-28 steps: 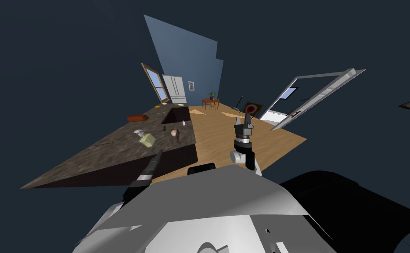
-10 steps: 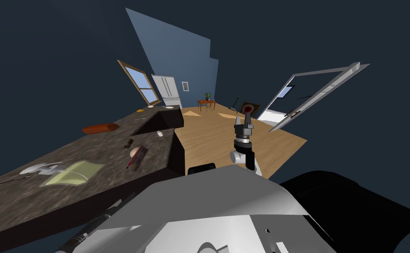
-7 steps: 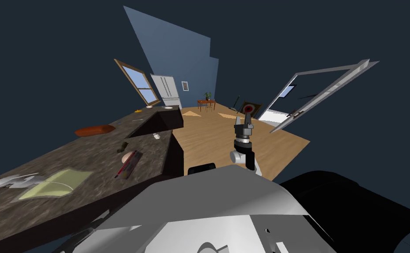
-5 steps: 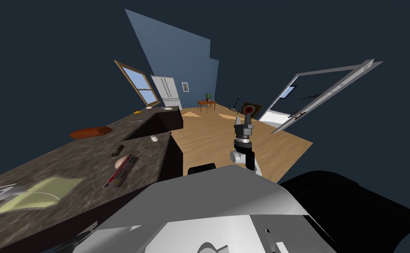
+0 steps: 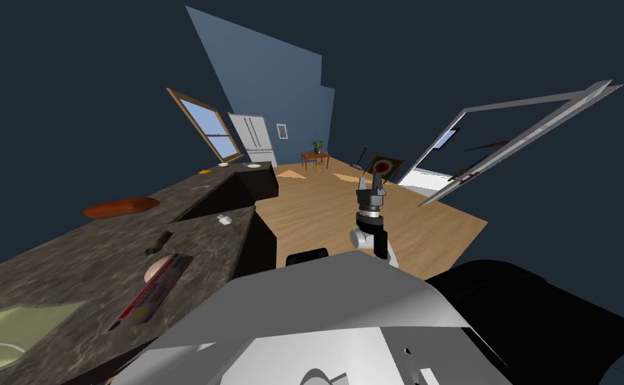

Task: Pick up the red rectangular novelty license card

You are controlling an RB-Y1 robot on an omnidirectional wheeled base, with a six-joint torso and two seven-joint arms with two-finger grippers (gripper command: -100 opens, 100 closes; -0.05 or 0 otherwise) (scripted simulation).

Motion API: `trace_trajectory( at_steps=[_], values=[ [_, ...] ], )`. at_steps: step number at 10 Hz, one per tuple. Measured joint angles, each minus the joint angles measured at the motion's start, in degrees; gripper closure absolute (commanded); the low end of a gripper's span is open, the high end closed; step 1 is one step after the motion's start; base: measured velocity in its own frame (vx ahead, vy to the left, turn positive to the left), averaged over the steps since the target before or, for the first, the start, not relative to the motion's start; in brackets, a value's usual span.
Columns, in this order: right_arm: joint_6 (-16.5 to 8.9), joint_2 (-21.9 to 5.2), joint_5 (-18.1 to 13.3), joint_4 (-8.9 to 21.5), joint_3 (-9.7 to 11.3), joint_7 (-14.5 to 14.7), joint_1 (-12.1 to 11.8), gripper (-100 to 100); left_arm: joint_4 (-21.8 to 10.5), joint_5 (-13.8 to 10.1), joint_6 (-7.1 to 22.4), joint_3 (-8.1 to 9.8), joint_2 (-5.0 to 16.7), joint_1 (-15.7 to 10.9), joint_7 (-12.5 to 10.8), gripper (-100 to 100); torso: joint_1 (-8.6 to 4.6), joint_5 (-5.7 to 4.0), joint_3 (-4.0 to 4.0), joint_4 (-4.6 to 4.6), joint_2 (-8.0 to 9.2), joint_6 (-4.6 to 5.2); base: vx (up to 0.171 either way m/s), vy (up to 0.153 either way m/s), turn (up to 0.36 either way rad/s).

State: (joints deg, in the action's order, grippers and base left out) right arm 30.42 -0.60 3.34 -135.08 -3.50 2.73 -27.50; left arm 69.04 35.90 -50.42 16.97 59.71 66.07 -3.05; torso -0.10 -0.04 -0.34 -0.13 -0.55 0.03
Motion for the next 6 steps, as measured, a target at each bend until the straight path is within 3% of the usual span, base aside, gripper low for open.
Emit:
trace_trajectory(
  at_steps=[2, 6],
  values=[
    [0.00, 0.00, 0.00, 0.00, 0.00, 0.00, 0.00, 0, -3.05, 1.23, -1.95, 0.32, 1.54, 0.63, 0.13, -100, 0.02, 0.00, 0.02, 0.01, 0.04, 0.01, 0.172, -0.033, 0.027],
    [0.00, 0.00, 0.00, 0.00, 0.00, 0.00, -0.01, 0, -9.32, 4.01, -6.02, 1.78, 5.34, 3.47, -0.44, -100, 0.07, 0.01, -0.09, -0.04, -0.14, -0.01, 0.237, -0.024, 0.039]
  ],
)
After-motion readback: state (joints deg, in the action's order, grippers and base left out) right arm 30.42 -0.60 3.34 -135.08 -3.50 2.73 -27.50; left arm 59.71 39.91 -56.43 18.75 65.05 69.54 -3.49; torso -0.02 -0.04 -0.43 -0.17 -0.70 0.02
